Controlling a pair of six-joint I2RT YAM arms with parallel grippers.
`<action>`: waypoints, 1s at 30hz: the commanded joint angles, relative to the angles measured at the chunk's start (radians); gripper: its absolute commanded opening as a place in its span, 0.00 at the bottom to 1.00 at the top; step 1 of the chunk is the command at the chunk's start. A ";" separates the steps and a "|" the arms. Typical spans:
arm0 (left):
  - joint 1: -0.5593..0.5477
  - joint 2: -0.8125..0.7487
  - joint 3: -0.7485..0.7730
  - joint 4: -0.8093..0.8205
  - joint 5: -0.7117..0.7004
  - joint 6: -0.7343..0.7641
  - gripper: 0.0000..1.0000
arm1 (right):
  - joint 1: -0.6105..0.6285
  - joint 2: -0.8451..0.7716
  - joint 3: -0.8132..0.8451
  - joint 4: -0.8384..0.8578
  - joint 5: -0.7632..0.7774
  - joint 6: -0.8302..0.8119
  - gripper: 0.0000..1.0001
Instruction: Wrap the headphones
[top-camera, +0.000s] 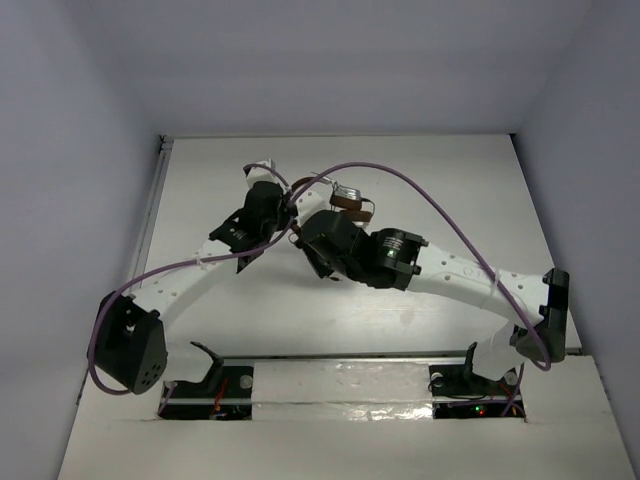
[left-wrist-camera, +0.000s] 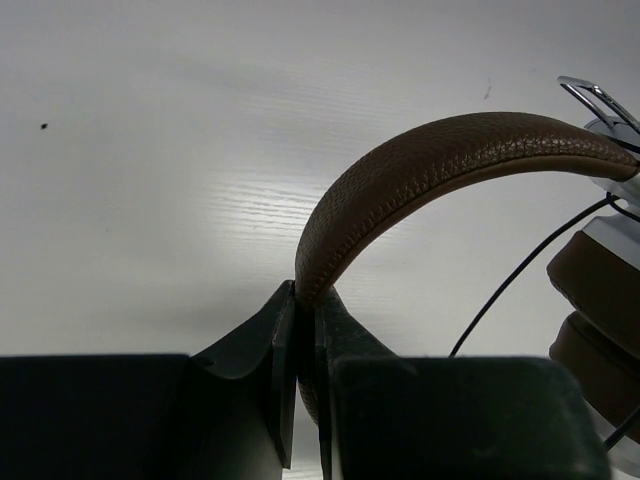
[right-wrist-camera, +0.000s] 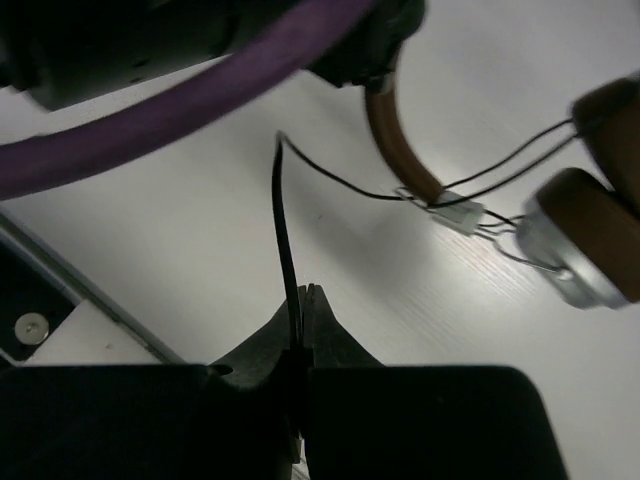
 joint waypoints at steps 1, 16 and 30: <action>-0.007 0.022 0.094 0.077 0.076 -0.049 0.00 | 0.045 0.009 0.002 0.058 -0.103 0.015 0.00; -0.007 -0.033 -0.026 0.128 0.150 -0.029 0.00 | 0.010 -0.088 0.005 0.046 0.102 -0.036 0.00; -0.007 -0.136 -0.087 0.029 0.203 0.072 0.00 | -0.119 -0.152 -0.044 0.044 0.176 -0.092 0.00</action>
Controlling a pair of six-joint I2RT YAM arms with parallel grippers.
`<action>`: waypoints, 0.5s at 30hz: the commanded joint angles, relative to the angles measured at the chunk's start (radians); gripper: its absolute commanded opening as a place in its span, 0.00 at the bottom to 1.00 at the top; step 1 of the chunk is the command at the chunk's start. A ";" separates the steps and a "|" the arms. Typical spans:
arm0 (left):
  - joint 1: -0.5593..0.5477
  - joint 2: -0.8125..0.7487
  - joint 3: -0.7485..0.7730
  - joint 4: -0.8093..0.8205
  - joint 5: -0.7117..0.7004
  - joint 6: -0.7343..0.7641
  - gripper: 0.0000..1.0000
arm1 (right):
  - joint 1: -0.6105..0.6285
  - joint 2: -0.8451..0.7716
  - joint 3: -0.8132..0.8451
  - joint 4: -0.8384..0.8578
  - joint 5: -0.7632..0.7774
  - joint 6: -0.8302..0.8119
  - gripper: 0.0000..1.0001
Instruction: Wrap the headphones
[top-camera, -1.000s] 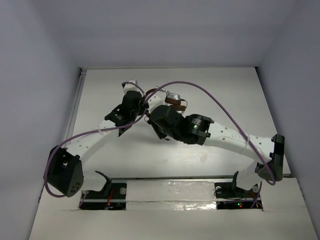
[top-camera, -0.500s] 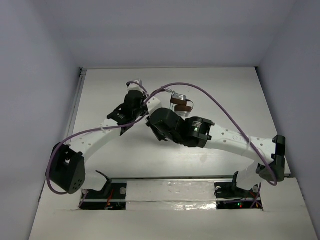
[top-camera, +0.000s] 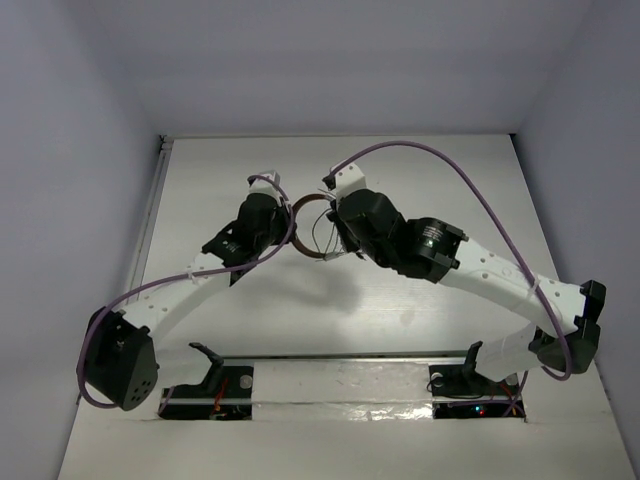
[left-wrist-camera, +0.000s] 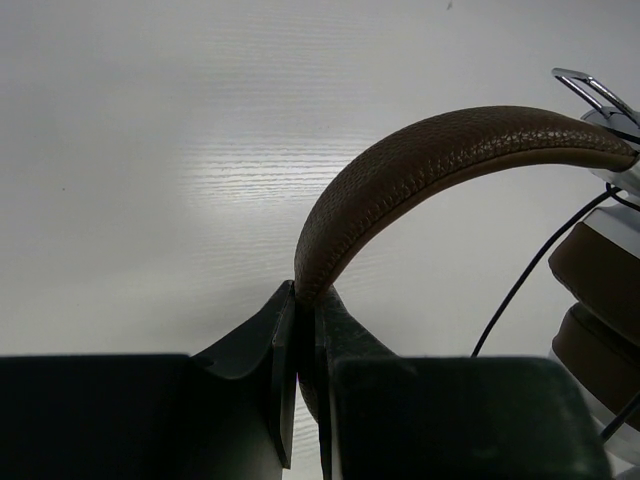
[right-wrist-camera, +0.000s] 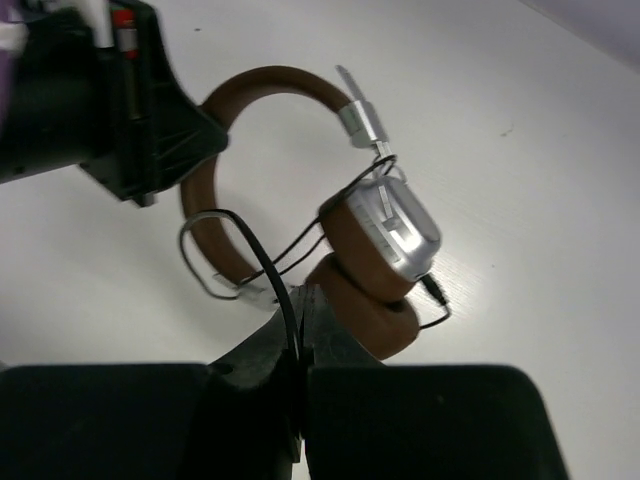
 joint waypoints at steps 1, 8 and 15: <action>-0.003 -0.060 0.002 0.030 0.062 0.040 0.00 | -0.041 -0.022 -0.013 0.028 0.058 -0.038 0.00; -0.003 -0.067 0.035 -0.062 0.127 0.073 0.00 | -0.078 0.004 0.024 0.038 0.154 -0.115 0.00; -0.003 -0.047 0.127 -0.227 0.033 0.149 0.00 | -0.107 0.021 0.059 0.002 0.222 -0.158 0.00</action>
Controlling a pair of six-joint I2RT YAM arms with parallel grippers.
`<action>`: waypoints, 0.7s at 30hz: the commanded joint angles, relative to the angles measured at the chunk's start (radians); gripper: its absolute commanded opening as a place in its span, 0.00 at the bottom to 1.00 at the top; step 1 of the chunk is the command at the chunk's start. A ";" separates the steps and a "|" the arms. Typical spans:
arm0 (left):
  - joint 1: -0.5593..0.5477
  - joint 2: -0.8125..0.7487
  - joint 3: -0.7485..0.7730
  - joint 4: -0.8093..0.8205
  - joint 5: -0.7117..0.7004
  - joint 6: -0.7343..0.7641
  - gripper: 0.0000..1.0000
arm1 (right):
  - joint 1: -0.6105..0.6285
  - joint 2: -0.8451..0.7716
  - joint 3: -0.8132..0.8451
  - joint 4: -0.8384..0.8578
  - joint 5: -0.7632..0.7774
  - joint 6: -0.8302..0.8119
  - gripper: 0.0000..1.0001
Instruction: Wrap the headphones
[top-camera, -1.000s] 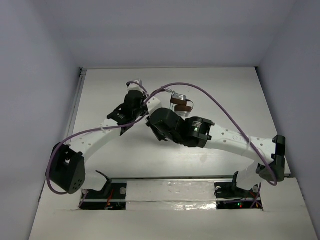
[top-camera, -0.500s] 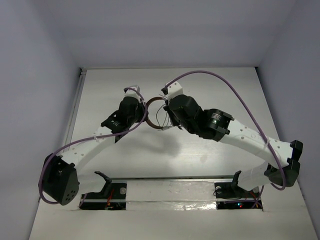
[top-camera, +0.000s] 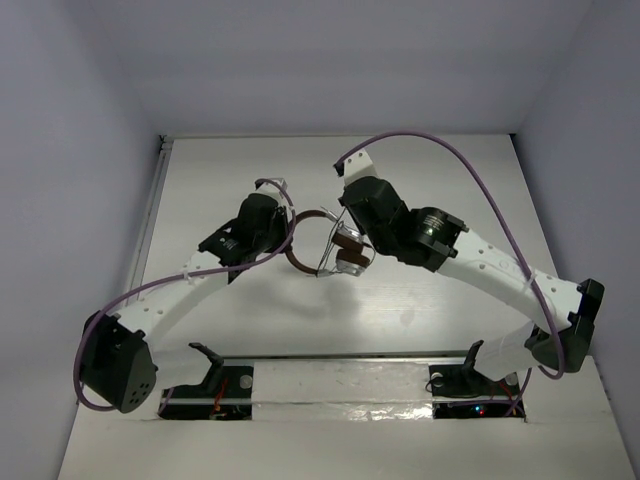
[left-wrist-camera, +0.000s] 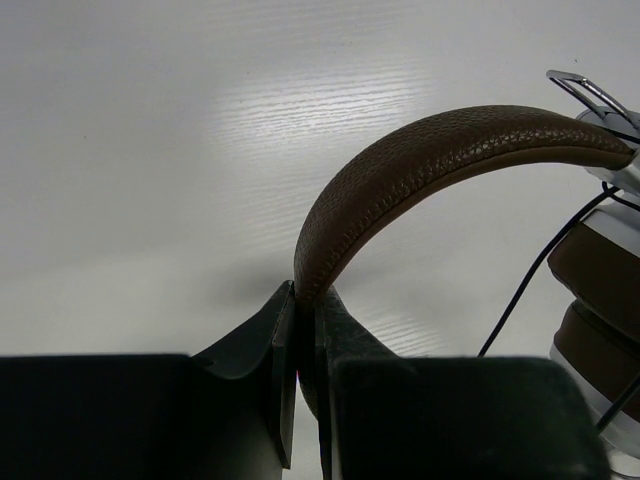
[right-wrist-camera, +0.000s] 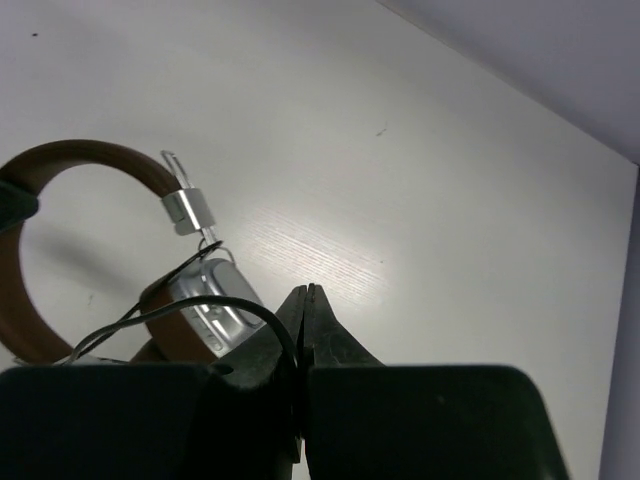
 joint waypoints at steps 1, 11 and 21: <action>-0.003 -0.026 0.099 -0.036 -0.025 0.049 0.00 | -0.028 0.007 0.056 0.011 0.075 -0.036 0.00; -0.003 -0.069 0.136 0.007 0.284 0.099 0.00 | -0.080 0.002 -0.042 0.126 0.001 -0.038 0.00; 0.107 -0.140 0.152 0.088 0.487 0.025 0.00 | -0.151 -0.094 -0.187 0.259 -0.129 0.028 0.10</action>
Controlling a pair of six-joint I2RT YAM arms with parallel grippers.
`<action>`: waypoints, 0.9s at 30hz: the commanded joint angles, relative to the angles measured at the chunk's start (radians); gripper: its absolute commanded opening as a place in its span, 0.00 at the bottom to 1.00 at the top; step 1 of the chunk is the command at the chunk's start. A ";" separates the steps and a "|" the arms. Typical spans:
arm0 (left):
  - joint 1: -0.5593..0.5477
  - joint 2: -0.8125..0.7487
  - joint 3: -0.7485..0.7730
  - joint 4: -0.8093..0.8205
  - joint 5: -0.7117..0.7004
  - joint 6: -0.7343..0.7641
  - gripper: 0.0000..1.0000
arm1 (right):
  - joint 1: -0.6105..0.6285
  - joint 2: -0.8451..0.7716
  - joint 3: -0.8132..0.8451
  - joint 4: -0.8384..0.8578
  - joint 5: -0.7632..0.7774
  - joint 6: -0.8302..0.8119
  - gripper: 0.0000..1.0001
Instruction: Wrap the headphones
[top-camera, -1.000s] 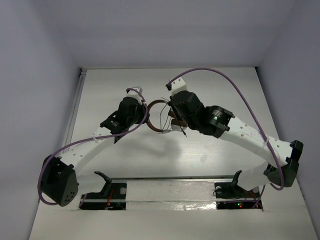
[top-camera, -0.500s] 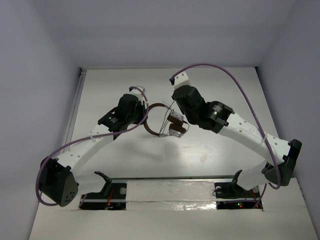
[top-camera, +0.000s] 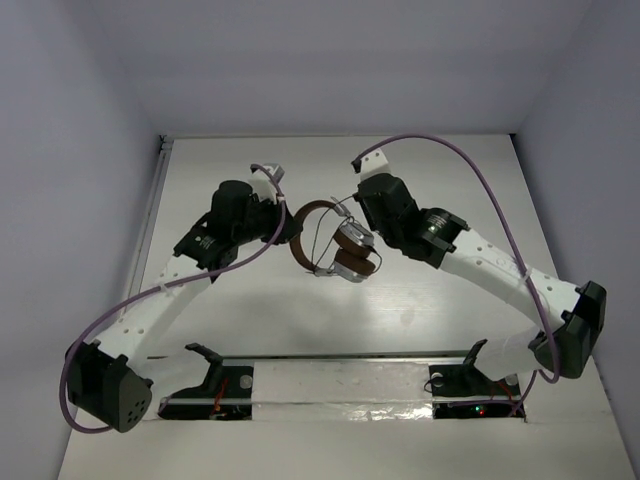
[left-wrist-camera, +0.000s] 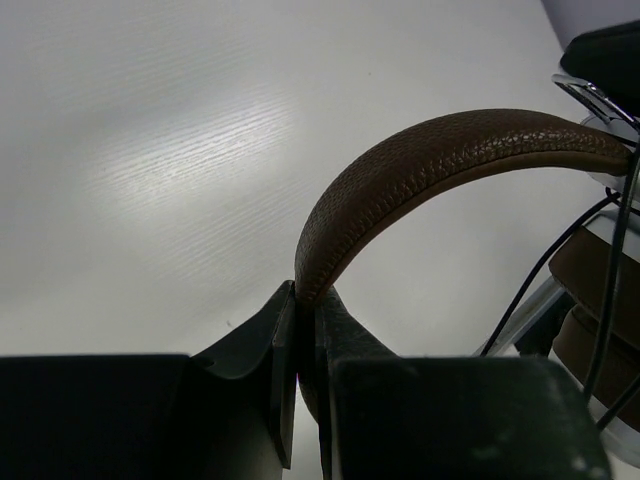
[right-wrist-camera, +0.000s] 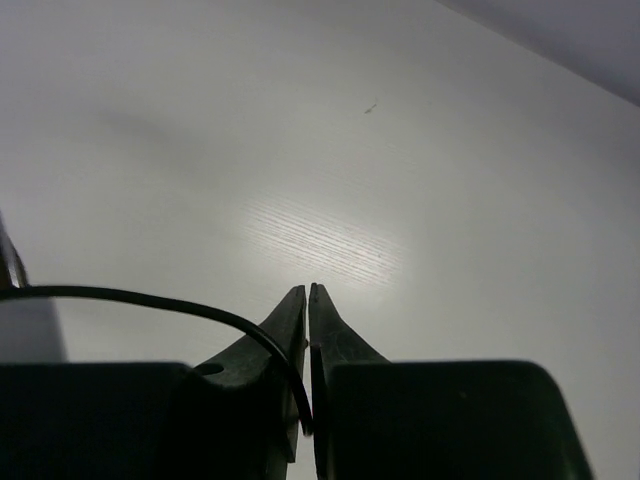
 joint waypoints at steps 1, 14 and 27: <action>0.037 -0.043 0.078 0.102 0.114 -0.052 0.00 | -0.028 -0.098 -0.039 0.130 -0.085 0.040 0.12; 0.091 -0.043 0.111 0.199 0.247 -0.141 0.00 | -0.123 -0.213 -0.280 0.474 -0.484 0.181 0.14; 0.102 -0.040 0.140 0.342 0.125 -0.286 0.00 | -0.234 -0.231 -0.545 0.949 -0.799 0.353 0.18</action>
